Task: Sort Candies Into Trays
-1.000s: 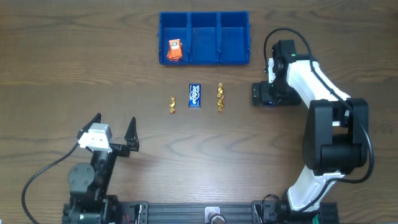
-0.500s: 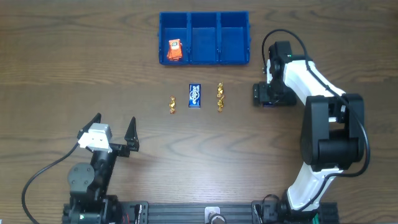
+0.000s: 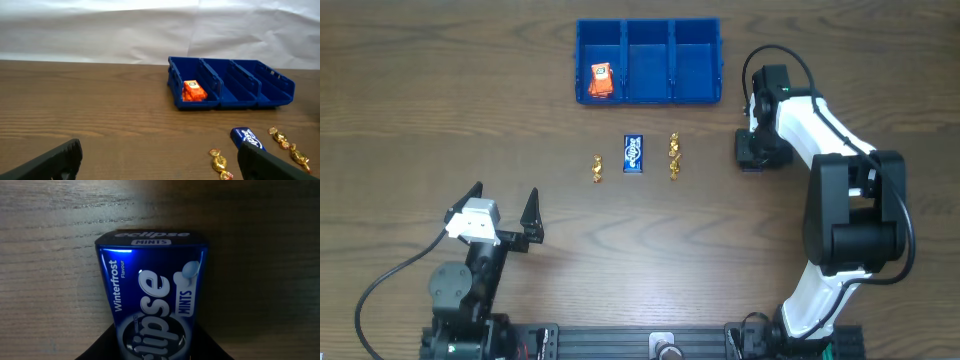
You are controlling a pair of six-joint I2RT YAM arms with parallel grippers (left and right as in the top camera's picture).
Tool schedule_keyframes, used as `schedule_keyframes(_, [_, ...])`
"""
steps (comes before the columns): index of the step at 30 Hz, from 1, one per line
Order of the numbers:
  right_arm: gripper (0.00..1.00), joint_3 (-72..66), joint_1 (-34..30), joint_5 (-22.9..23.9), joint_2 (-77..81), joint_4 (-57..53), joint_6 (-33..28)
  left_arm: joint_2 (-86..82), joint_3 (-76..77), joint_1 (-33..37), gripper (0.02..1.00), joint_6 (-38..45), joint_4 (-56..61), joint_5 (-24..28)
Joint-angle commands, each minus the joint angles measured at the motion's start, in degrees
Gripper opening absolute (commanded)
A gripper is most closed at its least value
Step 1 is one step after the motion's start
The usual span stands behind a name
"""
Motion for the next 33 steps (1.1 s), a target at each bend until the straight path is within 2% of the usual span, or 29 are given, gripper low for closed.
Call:
schedule_keyframes(1, [0.244,3.02,0.28,-2.38,0.50,0.26,0.52,-0.35,-1.18,-0.20,0.998,0.20,-1.81,1.09])
schedule_keyframes(4, [0.213,9.88,1.79,-2.47,-1.36,-3.80,0.50,-0.35,-1.18,-0.20,0.998,0.20,-1.81,1.09])
schedule_keyframes(6, [0.211,19.65,5.11,-0.74,-3.54,-8.96,0.50,-0.35,-1.18,-0.20,0.998,0.20,-1.81,1.09])
schedule_keyframes(10, [0.194,35.56,13.25,6.91,-3.23,-15.21,3.85,-0.35,-1.18,-0.20,0.998,0.20,-1.81,1.09])
schedule_keyframes(13, [0.165,41.53,19.19,11.26,-3.02,-12.76,6.80,-0.35,-1.18,-0.20,0.998,0.20,-1.81,1.09])
schedule_keyframes(18, [0.163,42.12,25.86,16.52,-1.07,-1.18,10.86,-0.35,-1.18,-0.20,0.998,0.20,-1.81,1.09])
schedule_keyframes(21, [0.161,42.12,26.36,16.44,2.71,2.86,13.94,-0.35,-1.18,-0.17,0.998,0.20,-1.81,1.09])
schedule_keyframes(24, [0.161,42.12,26.29,15.98,7.56,4.57,14.32,-0.35,-1.18,-0.17,0.998,0.20,-1.81,1.09])
schedule_keyframes(33, [0.159,42.12,23.85,13.77,14.47,4.37,17.05,-0.35,-1.18,-0.20,0.996,0.20,-1.81,1.09])
